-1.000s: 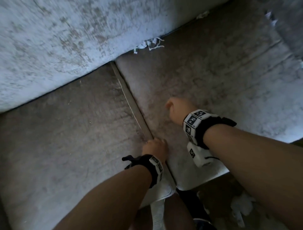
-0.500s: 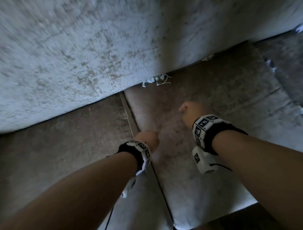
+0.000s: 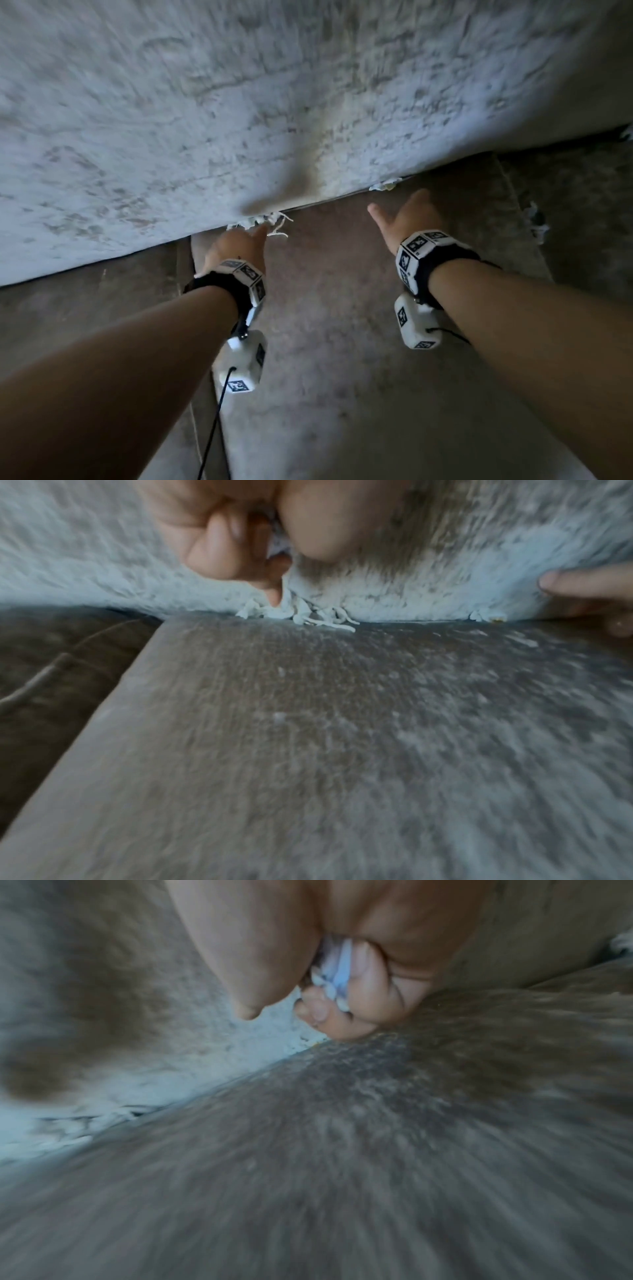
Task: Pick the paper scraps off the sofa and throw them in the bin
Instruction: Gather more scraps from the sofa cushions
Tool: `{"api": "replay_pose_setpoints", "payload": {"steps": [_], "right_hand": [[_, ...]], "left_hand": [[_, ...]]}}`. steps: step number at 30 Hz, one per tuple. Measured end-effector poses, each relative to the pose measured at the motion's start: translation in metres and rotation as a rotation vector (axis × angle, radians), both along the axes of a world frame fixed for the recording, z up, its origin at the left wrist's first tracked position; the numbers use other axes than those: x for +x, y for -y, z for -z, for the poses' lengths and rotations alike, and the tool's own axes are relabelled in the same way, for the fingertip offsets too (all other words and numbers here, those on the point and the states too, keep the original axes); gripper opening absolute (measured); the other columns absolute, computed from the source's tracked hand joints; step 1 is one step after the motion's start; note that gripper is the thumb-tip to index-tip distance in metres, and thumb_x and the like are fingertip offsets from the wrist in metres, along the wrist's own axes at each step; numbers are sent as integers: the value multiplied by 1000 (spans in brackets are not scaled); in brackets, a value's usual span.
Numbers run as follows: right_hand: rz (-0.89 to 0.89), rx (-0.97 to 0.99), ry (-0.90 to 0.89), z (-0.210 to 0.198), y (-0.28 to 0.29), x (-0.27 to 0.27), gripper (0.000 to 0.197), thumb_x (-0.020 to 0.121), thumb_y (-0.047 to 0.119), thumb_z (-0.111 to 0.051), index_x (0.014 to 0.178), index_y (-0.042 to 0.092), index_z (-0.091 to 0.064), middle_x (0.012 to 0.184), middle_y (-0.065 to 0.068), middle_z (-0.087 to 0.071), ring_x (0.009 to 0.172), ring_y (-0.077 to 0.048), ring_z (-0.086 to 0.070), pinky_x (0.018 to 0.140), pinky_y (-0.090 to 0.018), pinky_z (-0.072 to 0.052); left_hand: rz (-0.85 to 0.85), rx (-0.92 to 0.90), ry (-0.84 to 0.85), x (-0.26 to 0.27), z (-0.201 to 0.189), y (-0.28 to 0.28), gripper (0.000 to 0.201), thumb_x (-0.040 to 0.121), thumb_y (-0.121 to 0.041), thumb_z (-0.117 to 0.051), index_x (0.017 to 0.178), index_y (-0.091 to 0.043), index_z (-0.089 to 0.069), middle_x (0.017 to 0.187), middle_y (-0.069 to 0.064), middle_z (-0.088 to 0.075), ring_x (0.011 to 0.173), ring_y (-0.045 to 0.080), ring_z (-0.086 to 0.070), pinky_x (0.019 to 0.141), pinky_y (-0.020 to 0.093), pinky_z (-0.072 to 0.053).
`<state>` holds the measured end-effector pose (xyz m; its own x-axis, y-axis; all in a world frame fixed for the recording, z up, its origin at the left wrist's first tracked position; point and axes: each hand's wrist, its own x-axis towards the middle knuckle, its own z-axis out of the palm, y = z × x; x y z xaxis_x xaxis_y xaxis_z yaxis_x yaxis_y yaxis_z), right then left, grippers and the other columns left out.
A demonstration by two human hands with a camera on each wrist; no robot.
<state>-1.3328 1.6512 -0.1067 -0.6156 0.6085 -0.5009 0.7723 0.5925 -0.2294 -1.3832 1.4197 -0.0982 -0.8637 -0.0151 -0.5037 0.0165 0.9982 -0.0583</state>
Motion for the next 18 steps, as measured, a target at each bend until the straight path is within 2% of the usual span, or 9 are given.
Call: {"api": "replay_pose_setpoints", "payload": {"steps": [3,6,7,8,9,10,12,14,18], "right_hand": [[25,-18,1,9,-12,-19,105,79,68,-57,147,-1,-17,130,-18,-56,116,-34,-57,88,-40,-48],[31,-28,-18,25,-14,-42,107,73,70,-62,140,-4,-26,119,-17,-63,107,-35,-63,81,-41,-51],[22,-26,-14,31,-13,-51,110,73,71,-62,141,-7,-24,119,-18,-63,107,-36,-63,81,-42,-51],[13,-18,5,38,-14,-59,114,75,69,-61,144,-11,-18,121,-20,-61,109,-36,-62,83,-42,-50],[1,-5,36,43,-14,-64,116,78,67,-59,145,-14,-11,124,-21,-59,111,-37,-60,85,-42,-50],[-12,10,55,49,-14,-67,115,81,65,-57,144,-16,-5,125,-20,-59,113,-36,-59,85,-42,-49],[-41,43,72,59,-14,-71,111,86,62,-54,144,-17,-4,122,-18,-62,110,-35,-61,82,-40,-49],[-52,57,80,68,-15,-73,101,88,59,-51,144,-15,-11,117,-18,-64,107,-36,-62,80,-39,-50],[-95,87,140,80,-17,-76,78,93,52,-47,138,-9,-31,112,-17,-66,102,-36,-65,75,-38,-50]], "left_hand": [[-239,44,-5,-16,6,-16,61,94,-62,-31,86,-10,-62,102,16,-68,100,33,-65,71,32,-38],[-393,92,14,-26,18,-35,60,91,-65,-36,63,-13,-48,90,11,-67,91,27,-64,71,31,-39],[-388,103,28,-32,25,-41,60,89,-66,-37,62,-15,-51,89,8,-65,89,25,-63,73,31,-43],[-382,83,39,-38,42,-45,61,87,-69,-35,71,-16,-60,95,8,-66,93,26,-62,78,34,-48],[-342,46,69,-41,58,-46,63,85,-70,-31,90,-17,-66,105,8,-67,101,29,-62,83,39,-50],[-281,13,97,-44,74,-48,66,84,-68,-28,108,-19,-64,114,10,-66,107,31,-61,86,44,-50],[-214,-13,119,-46,88,-52,60,89,-55,-36,124,-11,-57,123,16,-62,113,34,-59,92,46,-49],[-124,-85,151,-44,83,-58,44,94,-31,-48,127,-3,-55,126,20,-59,116,36,-57,94,44,-46],[-83,-140,226,-44,84,-54,29,86,-22,-47,103,-16,-69,105,6,-67,100,29,-63,85,35,-49]]}}
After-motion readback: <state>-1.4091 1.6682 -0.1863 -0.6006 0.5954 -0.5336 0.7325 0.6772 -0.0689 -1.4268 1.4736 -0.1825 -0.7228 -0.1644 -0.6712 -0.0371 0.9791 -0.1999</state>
